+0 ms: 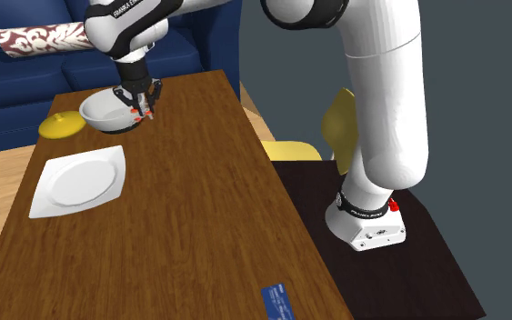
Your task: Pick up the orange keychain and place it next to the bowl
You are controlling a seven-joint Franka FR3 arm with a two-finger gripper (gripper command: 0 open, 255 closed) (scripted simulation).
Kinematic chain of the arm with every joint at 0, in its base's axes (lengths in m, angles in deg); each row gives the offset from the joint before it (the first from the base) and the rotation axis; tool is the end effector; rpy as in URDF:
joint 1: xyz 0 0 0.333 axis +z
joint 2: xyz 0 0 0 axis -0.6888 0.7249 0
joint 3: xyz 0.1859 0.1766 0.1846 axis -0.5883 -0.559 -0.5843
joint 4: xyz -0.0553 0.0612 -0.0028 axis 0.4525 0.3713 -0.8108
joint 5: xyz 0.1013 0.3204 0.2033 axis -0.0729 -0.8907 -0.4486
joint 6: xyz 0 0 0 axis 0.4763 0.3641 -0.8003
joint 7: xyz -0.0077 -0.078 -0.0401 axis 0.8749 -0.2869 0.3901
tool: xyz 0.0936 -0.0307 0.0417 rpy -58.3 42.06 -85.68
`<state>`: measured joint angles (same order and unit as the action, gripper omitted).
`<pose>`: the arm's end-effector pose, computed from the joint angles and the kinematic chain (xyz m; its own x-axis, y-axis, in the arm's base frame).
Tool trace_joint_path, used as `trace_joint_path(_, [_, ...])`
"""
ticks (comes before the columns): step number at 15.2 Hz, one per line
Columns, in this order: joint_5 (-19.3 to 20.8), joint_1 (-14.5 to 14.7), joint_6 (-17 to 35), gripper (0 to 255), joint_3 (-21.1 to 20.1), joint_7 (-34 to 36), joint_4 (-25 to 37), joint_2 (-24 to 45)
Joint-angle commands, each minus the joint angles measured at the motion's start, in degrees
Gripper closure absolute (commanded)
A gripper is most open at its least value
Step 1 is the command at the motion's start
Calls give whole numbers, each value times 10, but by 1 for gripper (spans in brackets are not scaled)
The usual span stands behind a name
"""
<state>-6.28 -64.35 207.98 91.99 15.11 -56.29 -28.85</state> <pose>0.6165 -0.2791 0.3687 0.5118 -0.8590 -0.0104 -0.8586 -0.5111 -0.0403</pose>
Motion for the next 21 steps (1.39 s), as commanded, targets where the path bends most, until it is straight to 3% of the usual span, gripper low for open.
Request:
trace_joint_path(1, [-1,0,11,255,0,-1,-2,9])
trace_joint_path(21, [-11,-3,128,255,-6,-11,-41,87])
